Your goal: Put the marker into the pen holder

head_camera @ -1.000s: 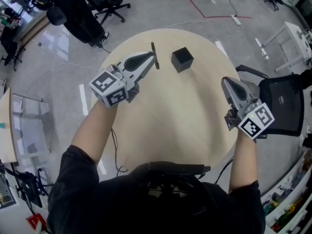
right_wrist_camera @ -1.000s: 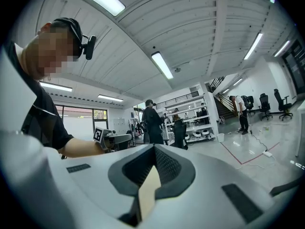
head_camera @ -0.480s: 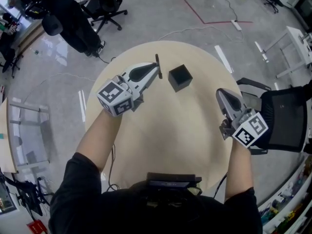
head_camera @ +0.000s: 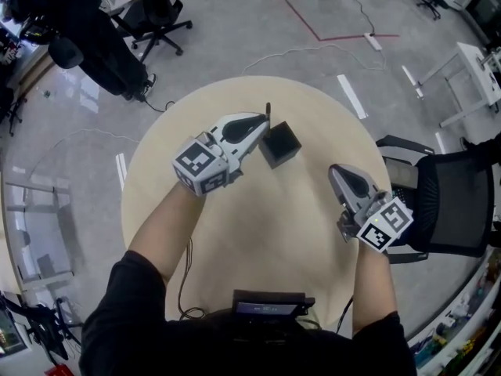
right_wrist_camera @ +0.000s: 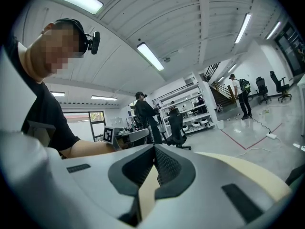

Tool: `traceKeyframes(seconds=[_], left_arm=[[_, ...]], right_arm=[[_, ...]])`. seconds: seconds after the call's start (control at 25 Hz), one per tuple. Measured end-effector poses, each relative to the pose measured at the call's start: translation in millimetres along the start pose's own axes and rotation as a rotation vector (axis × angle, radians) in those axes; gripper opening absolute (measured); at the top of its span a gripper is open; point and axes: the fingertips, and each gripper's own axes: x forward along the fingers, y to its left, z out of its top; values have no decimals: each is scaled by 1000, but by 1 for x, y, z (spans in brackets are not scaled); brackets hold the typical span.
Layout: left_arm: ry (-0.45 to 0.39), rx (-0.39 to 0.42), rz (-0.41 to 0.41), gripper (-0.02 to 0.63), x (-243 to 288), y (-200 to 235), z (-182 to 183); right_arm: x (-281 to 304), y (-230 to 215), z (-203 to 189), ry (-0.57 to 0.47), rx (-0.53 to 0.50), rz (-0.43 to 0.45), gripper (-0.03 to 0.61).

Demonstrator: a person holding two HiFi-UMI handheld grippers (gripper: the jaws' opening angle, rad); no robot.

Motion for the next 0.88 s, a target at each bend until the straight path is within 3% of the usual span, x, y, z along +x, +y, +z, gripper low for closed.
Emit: traceKeyframes(seconds=[0.48, 0.88], left_arm=[[40, -18, -29, 40, 41, 18, -73], [64, -8, -71, 43, 50, 19, -103]], right_arm=[[0, -27, -32, 14, 40, -10, 3], [9, -33, -46, 27, 66, 1, 3]])
